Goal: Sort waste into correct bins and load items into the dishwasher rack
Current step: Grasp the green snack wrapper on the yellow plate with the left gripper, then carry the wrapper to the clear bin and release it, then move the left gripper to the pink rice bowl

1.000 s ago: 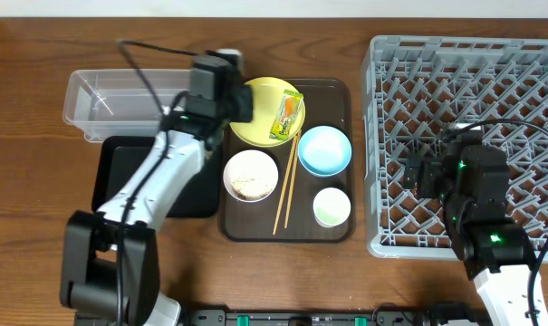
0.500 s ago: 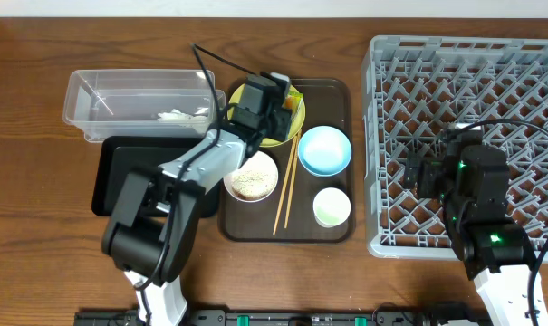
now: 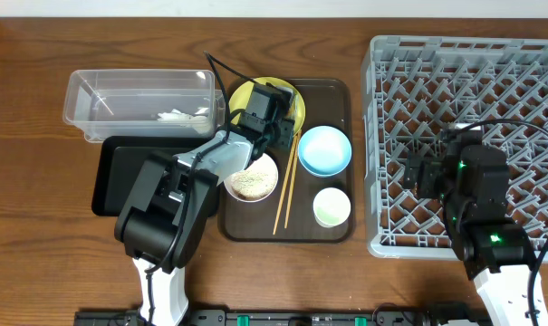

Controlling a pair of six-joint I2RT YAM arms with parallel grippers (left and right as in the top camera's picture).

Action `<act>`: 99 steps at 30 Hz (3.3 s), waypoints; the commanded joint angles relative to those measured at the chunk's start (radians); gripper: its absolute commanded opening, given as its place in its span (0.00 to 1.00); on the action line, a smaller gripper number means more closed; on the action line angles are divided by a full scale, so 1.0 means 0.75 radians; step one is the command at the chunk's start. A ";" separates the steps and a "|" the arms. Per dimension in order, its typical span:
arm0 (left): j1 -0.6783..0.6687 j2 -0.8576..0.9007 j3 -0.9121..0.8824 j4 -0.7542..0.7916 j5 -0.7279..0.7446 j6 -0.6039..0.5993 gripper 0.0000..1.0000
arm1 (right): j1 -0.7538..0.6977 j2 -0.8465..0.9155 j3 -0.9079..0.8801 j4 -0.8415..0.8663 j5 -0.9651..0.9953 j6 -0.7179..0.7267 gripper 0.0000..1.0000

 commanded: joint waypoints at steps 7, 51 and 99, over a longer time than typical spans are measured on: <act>0.002 0.005 0.004 -0.079 -0.073 0.023 0.48 | 0.012 0.000 0.025 -0.004 -0.001 -0.021 0.99; 0.025 -0.175 0.004 -0.136 -0.144 0.021 0.06 | 0.012 0.000 0.025 -0.004 -0.001 -0.021 0.99; 0.092 -0.489 0.004 -0.696 -0.095 -0.127 0.56 | 0.012 0.000 0.025 -0.005 -0.001 -0.021 0.99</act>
